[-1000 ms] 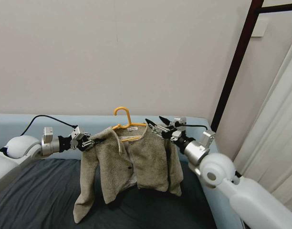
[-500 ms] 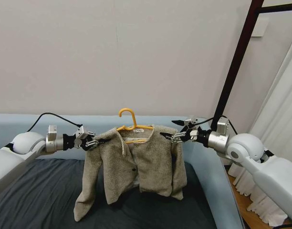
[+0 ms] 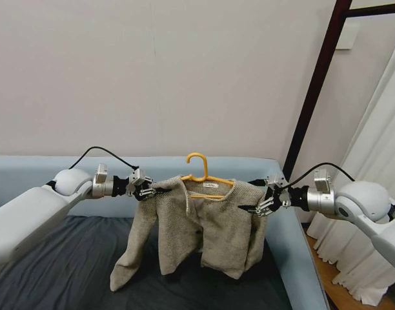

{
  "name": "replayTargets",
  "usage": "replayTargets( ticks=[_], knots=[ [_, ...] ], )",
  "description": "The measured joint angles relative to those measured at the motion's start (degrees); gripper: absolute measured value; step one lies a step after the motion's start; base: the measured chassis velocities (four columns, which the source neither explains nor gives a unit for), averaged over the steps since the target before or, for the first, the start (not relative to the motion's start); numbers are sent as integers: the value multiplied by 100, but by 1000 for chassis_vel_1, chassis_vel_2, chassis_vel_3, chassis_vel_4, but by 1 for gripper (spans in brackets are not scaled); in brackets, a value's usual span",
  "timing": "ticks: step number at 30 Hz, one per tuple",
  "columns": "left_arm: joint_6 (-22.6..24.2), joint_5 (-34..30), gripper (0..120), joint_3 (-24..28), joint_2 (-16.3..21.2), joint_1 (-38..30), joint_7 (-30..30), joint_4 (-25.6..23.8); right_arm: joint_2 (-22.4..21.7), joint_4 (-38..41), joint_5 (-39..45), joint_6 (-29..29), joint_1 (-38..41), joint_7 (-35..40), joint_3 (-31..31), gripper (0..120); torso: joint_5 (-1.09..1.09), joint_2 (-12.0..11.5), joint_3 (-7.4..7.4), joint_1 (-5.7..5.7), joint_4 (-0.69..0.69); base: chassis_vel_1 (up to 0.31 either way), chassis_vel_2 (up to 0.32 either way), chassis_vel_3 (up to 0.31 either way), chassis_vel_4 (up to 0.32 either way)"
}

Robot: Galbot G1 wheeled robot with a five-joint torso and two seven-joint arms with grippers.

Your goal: Pick up the clothes from the sofa and hang them on the clothes hanger.

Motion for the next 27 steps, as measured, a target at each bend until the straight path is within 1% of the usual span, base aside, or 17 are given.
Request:
replayTargets(
  ticks=[3,7,8,12,13,17,18,20,23,24,27],
  knots=[
    [0,6,5,9,-39,-15,0,5,29,-40,-5,-8,12,20,-17,99,0,0,0,0,-3,0,0,0,0],
    [-11,26,5,10,-65,-18,-5,0,73,-68,13,-35,132,-8,-146,83,1,0,0,0,-5,0,0,0,0],
    [-11,26,5,10,-65,-18,-5,0,73,-68,13,-35,132,-8,-146,83,1,0,0,0,-5,0,0,0,0],
    [-76,111,5,15,-65,-45,-5,-20,79,-125,37,-45,260,-310,-233,64,0,0,0,0,-3,0,0,0,0],
    [-76,111,5,15,-65,-45,-5,-20,79,-125,37,-45,260,-310,-233,64,0,0,0,0,-3,0,0,0,0],
    [-145,198,5,27,-79,-70,-5,0,67,-185,24,-32,279,-716,-224,46,0,0,0,0,-4,0,0,0,0],
    [-145,198,5,27,-79,-70,-5,0,67,-185,24,-32,279,-716,-224,46,0,0,0,0,-4,0,0,0,0],
    [-176,237,5,29,-91,-70,-5,2,52,-197,21,-24,279,-831,-207,36,0,0,0,0,-4,0,0,0,0],
    [-201,268,5,29,-99,-71,-5,4,38,-200,17,-10,279,-879,-183,25,0,0,0,0,-4,0,0,0,0],
    [-201,268,5,29,-99,-71,-5,4,38,-200,17,-10,279,-879,-183,25,0,0,0,0,-4,0,0,0,0],
    [-221,284,5,30,-108,-70,-5,4,34,-193,-1,13,258,-879,-171,11,0,0,0,0,-4,0,0,0,0]
  ],
)
